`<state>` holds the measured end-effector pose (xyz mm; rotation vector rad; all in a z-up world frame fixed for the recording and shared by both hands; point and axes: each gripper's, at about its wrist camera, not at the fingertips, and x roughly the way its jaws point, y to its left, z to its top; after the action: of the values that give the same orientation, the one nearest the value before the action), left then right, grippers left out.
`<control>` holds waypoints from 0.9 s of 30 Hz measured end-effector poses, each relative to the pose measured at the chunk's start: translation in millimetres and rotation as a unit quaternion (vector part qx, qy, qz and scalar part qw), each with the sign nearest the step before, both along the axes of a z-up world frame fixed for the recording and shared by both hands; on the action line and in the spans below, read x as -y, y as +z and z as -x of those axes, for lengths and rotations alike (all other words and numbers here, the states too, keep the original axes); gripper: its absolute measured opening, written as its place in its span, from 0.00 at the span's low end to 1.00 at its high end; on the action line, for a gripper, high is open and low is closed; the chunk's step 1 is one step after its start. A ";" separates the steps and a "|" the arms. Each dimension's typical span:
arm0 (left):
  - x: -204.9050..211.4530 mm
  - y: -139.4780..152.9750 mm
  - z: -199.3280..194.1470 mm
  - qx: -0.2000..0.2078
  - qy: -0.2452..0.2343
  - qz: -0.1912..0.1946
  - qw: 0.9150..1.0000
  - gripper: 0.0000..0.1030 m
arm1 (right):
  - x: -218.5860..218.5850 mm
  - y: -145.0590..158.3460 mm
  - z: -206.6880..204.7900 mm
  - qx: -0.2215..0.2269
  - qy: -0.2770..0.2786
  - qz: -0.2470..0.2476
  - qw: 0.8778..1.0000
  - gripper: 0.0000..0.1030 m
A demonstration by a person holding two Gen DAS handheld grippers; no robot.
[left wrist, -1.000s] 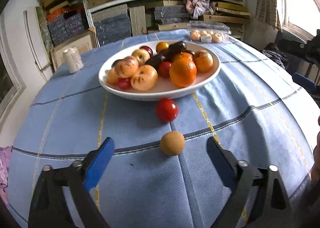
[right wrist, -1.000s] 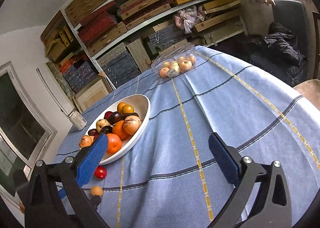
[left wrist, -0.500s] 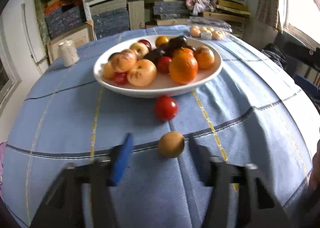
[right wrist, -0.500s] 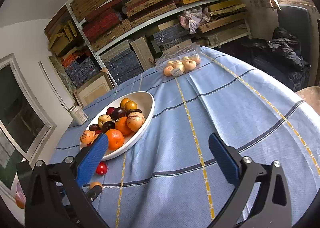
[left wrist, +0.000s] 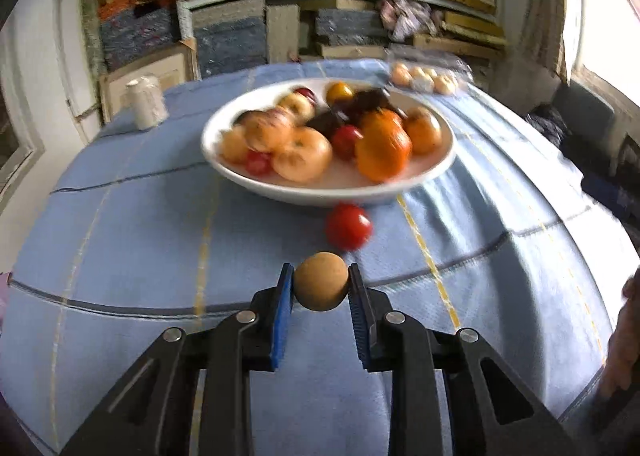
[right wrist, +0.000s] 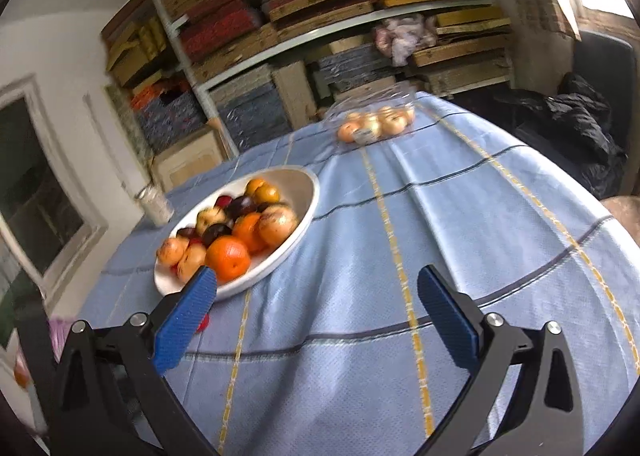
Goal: Organize fruits
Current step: 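Grasp the last red tomato with the right tool while the left tool holds the tan fruit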
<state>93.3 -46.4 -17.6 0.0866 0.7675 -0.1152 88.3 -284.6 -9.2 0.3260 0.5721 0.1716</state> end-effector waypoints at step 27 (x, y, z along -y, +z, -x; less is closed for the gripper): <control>-70.3 29.7 13.8 0.051 0.089 0.002 0.995 0.26 | -156.4 -34.0 -62.0 -0.110 0.128 0.142 0.975 0.78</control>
<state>79.5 23.9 12.0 0.0205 0.6702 0.0565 150.3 -128.2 -43.2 -0.0094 0.8484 0.3000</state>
